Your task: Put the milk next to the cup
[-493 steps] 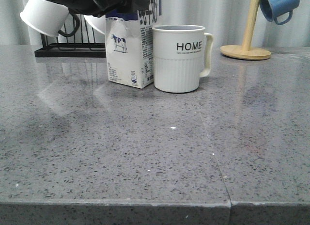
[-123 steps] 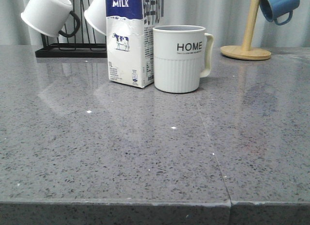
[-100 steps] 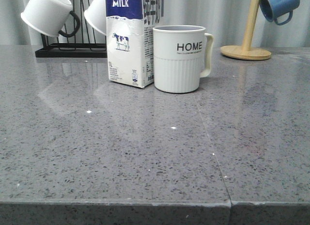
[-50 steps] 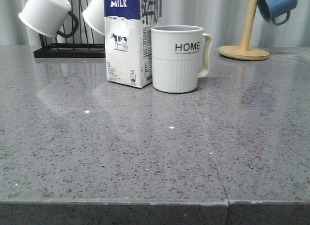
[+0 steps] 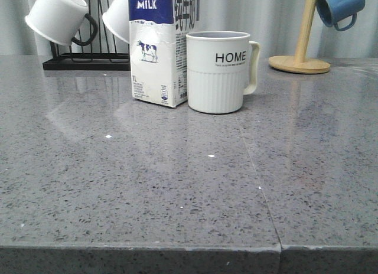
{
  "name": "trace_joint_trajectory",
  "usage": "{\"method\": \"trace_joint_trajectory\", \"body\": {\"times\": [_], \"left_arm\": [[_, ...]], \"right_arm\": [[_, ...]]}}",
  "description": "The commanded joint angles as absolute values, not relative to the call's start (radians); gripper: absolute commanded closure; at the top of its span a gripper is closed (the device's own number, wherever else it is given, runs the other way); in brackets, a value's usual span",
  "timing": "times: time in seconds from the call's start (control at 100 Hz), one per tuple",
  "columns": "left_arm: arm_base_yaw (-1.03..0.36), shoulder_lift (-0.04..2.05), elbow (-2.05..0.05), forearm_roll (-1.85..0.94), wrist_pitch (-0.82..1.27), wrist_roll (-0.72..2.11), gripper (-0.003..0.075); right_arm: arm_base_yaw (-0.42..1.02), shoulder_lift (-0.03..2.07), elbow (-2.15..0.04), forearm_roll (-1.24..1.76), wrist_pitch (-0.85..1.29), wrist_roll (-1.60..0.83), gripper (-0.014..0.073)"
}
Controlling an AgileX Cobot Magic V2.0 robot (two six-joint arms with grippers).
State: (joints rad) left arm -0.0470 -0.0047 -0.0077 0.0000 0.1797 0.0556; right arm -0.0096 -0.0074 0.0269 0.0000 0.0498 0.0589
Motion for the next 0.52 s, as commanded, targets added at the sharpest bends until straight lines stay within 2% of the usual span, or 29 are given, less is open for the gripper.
{"method": "trace_joint_trajectory", "body": {"times": [0.0,0.51], "left_arm": [[-0.041,-0.031,0.053,0.000,0.098,0.054,0.0741],[-0.041,-0.031,0.053,0.000,0.098,0.054,0.0741]], "right_arm": [[-0.013,-0.033,0.009,-0.006,-0.020,0.049,0.0661],[-0.021,-0.033,0.009,-0.006,-0.020,0.049,0.0661]]}}
